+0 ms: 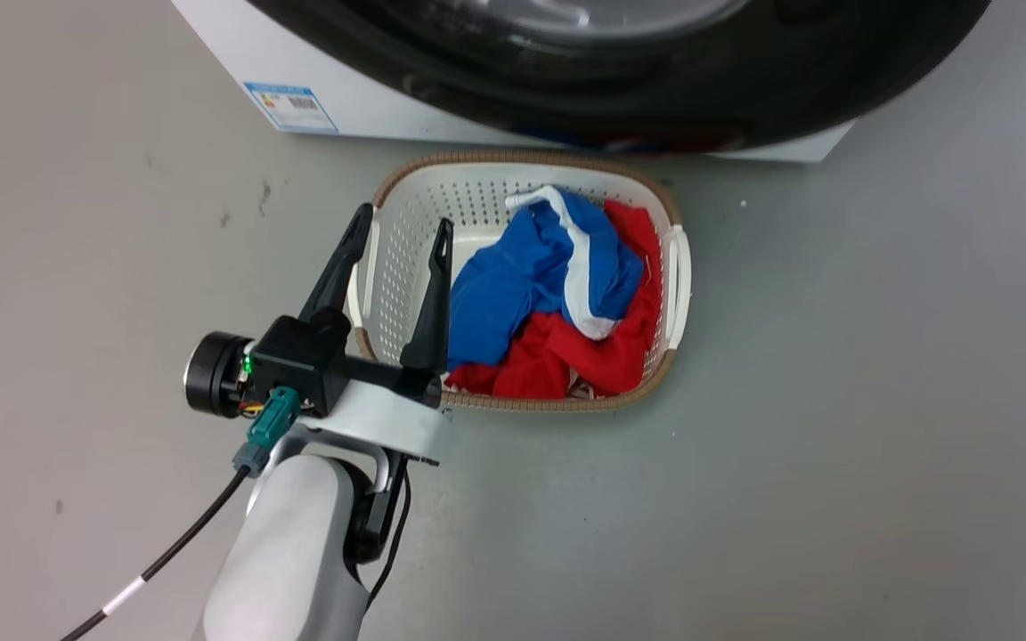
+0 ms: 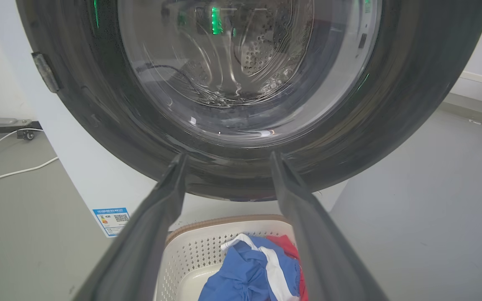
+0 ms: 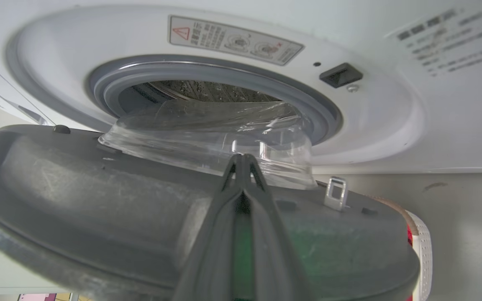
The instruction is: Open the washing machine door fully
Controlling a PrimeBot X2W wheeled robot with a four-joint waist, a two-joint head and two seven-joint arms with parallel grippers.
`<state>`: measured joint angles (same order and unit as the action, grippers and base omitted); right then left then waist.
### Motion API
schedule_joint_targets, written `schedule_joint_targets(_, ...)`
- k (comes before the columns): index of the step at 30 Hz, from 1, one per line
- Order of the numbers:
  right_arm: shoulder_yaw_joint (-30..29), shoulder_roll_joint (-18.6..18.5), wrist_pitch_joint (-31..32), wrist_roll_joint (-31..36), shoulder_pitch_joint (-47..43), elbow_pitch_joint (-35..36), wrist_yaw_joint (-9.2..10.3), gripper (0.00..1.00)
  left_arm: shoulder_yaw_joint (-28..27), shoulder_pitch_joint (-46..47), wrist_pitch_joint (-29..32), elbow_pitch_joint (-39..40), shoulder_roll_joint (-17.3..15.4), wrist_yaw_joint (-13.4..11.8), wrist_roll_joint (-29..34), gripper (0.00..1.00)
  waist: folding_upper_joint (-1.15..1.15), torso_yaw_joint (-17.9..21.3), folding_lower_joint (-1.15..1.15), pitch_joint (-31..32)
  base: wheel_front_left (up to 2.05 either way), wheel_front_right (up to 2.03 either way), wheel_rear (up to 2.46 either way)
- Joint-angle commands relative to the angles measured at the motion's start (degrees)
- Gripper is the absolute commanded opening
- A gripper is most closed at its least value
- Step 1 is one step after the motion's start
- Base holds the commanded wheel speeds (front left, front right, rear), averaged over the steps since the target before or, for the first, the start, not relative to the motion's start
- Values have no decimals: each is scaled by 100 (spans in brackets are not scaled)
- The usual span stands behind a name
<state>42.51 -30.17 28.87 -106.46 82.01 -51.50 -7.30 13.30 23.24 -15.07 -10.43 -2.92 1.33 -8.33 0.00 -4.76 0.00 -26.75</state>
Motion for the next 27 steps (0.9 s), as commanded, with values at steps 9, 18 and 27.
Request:
schedule_joint_targets(9, 407, 138, 412, -366, -1052, 708, -25, 0, -81, -425, -15, -208, 6, 120, -7, 100, 0, 73, 0, 810, 0, 0, 0)
schedule_joint_targets(18, 987, -5, 708, -740, -1865, 1487, -25, 0, -41, -791, -15, -422, 6, 219, -74, 100, 0, -1, 0, 1433, 0, 0, 0)
schedule_joint_targets(27, 1738, -165, 501, -1273, -2361, 2502, -25, 0, 8, -1033, -15, -517, 6, 270, -145, 100, 0, -189, 0, 1832, 0, 0, 0)
